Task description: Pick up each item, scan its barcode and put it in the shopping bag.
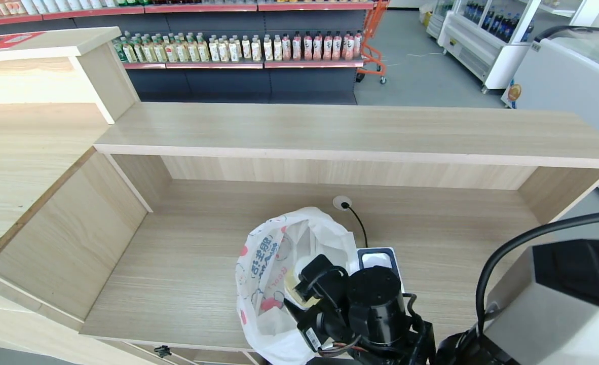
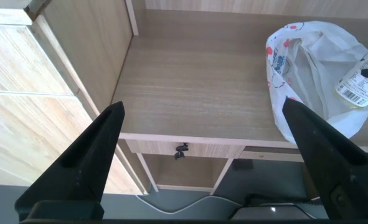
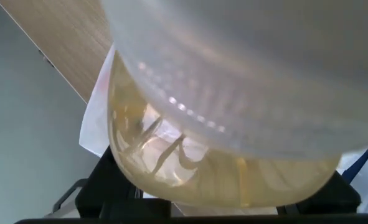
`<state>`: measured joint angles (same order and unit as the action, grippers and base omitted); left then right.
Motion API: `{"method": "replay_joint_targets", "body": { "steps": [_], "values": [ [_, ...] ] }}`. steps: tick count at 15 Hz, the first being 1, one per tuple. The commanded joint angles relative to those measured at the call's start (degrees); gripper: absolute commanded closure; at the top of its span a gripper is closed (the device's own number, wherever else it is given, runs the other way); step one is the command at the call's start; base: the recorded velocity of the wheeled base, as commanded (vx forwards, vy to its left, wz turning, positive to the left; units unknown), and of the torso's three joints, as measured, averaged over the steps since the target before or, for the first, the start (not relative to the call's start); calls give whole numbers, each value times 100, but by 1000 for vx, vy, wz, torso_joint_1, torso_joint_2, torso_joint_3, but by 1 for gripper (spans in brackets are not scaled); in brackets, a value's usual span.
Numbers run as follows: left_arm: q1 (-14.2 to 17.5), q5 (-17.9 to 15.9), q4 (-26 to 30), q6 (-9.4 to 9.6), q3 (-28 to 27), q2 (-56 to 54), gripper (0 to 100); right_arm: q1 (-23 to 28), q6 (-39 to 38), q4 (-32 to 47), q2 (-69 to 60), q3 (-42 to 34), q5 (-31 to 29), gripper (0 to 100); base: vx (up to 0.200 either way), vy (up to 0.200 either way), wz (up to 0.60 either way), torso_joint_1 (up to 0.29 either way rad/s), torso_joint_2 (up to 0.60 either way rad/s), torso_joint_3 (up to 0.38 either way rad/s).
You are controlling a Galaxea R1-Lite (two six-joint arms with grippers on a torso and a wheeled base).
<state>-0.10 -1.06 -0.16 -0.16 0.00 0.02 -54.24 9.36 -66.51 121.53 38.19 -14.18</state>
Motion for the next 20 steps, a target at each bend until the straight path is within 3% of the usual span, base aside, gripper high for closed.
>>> {"method": "replay_joint_targets", "body": {
  "steps": [1,7,14,20],
  "values": [
    [1,1,-2,-2,0,-2,0,-8,4,7,29,-172,3,100,0,0,0,0,0,0],
    [1,1,-2,-2,0,-2,0,27,-49,-55,-15,-145,-6,100,0,0,0,0,0,0],
    [1,1,-2,-11,0,-2,0,475,198,-134,-173,-172,38,100,0,0,0,0,0,0],
    [1,1,-2,-11,0,-2,0,502,452,-1742,477,-1033,258,100,0,0,0,0,0,0]
  ]
}}
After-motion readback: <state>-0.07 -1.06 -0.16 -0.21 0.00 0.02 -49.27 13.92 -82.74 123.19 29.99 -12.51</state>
